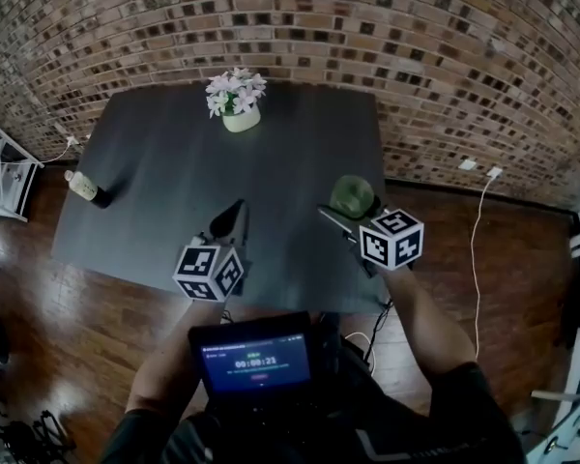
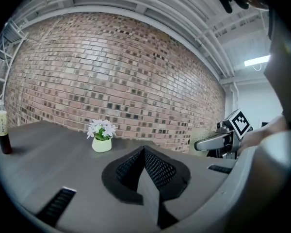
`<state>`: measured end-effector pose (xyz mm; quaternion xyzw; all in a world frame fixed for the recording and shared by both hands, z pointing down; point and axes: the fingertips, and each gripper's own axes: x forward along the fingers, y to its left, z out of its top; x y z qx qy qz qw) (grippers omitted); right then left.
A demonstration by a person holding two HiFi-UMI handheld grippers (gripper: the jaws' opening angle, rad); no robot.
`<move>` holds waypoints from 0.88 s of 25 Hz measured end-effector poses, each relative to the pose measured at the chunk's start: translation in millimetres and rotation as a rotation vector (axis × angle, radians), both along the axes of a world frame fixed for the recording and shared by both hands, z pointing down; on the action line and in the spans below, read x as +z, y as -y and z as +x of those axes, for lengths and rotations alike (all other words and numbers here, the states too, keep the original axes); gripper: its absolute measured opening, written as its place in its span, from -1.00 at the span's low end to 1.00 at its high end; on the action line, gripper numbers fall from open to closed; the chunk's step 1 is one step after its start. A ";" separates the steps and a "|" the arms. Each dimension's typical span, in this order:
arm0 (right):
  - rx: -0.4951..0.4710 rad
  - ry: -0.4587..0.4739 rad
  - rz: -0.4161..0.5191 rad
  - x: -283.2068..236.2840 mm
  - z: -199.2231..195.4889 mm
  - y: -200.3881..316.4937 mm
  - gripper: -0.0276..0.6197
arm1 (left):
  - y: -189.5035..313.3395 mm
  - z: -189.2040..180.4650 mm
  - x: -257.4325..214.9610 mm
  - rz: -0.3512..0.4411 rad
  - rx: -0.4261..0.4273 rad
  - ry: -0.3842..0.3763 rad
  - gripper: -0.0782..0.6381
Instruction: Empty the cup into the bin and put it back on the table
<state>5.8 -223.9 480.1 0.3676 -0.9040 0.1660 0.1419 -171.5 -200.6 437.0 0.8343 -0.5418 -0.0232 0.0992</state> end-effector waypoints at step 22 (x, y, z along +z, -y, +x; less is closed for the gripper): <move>0.058 -0.059 -0.157 125.5 -14.8 27.3 0.33 | 42.8 23.6 92.5 -0.199 0.075 0.018 -0.80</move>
